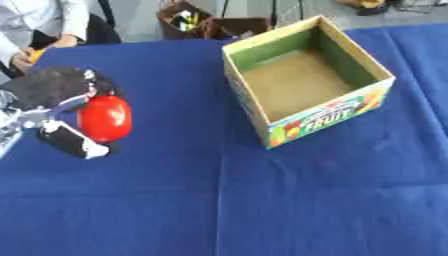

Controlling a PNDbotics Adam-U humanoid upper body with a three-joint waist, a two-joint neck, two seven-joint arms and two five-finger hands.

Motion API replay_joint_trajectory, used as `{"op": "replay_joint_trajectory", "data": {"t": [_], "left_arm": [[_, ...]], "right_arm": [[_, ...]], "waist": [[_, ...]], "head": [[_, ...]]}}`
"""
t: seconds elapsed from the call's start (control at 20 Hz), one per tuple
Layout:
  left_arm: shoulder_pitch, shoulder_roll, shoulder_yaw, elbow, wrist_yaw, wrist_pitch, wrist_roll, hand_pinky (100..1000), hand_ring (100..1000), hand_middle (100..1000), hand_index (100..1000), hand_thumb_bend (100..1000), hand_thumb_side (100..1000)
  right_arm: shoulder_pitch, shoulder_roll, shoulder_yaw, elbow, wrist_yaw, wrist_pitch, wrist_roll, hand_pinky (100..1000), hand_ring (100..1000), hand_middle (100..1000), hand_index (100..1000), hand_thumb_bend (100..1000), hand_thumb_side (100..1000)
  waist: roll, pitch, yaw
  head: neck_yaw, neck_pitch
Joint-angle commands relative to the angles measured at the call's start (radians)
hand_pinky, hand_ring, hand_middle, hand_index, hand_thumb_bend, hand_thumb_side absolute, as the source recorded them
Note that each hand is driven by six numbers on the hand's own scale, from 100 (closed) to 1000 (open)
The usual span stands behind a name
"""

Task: Pick up objects on the table and place them in the box.

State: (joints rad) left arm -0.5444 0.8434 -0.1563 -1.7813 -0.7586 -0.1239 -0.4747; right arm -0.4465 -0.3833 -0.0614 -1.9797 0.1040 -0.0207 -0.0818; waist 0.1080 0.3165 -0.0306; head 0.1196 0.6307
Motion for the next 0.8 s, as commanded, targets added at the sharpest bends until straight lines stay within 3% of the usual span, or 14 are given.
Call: {"op": "replay_joint_trajectory", "data": {"t": [0.05,0.4,0.8], "left_arm": [[-0.079,0.001,0.006,-0.004,0.009,-0.006,-0.008,100,337,448,622,100,326],[-0.308,-0.114,-0.033,0.101,0.007,-0.032,-0.027,100,329,436,615,100,328],[-0.493,-0.268,-0.055,0.281,-0.074,-0.062,0.009,100,323,425,607,100,328]], "right_arm": [[-0.005,-0.027,-0.002,-0.02,-0.003,-0.001,0.001,712,761,506,720,202,650],[-0.013,-0.034,0.01,-0.02,-0.009,-0.005,0.013,712,760,505,719,202,650],[-0.031,-0.034,0.022,-0.02,-0.015,-0.01,0.027,712,760,505,719,199,648]], "waist": [[0.003,-0.024,-0.004],[0.021,-0.032,-0.038],[0.045,-0.024,-0.086]], "head": [[0.002,0.009],[0.017,0.016],[0.042,0.004]]}}
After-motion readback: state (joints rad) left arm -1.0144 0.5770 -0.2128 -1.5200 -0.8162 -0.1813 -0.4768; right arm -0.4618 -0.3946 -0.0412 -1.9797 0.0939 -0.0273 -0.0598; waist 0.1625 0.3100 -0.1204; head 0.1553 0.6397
